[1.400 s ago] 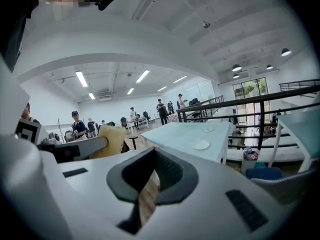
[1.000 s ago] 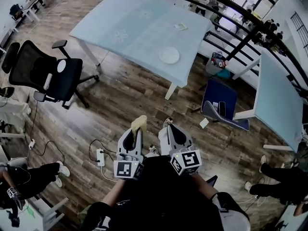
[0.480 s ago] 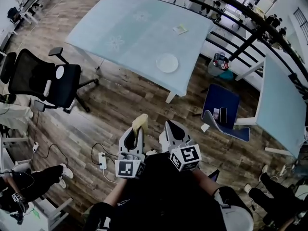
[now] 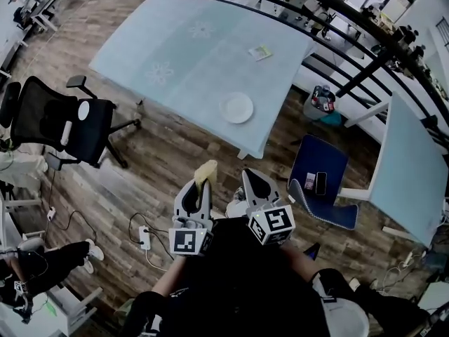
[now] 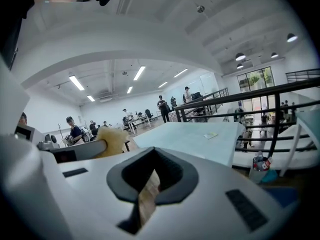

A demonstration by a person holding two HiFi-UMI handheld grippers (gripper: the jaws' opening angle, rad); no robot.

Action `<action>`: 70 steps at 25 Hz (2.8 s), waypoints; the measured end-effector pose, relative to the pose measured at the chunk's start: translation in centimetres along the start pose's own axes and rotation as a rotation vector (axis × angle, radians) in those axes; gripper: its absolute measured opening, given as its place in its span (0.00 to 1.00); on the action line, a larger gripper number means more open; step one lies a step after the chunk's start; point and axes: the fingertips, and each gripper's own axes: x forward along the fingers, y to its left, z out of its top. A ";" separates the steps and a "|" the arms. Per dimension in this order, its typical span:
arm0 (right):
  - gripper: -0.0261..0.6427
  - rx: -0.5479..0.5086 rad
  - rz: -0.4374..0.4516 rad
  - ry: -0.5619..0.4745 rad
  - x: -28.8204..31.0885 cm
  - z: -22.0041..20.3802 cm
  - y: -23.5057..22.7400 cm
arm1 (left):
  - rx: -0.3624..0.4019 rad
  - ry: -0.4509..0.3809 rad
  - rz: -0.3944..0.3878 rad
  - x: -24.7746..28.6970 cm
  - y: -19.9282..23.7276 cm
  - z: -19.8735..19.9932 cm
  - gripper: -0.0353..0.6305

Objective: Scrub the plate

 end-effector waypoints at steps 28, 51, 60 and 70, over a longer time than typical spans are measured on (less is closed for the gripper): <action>0.05 0.078 -0.423 -0.075 4.9 5.0 -12.3 | 0.005 0.088 -0.370 18.8 -1.2 0.6 0.16; 0.05 0.169 -0.748 -0.094 12.8 6.7 -12.9 | 0.087 0.272 -0.670 32.2 4.9 -2.9 0.16; 0.05 0.220 -0.783 -0.060 14.4 5.6 -12.2 | 0.055 0.433 -0.640 34.2 7.5 -7.9 0.16; 0.05 0.226 -0.780 -0.053 13.9 5.8 -14.6 | 0.001 0.581 -0.569 36.7 6.8 -15.1 0.16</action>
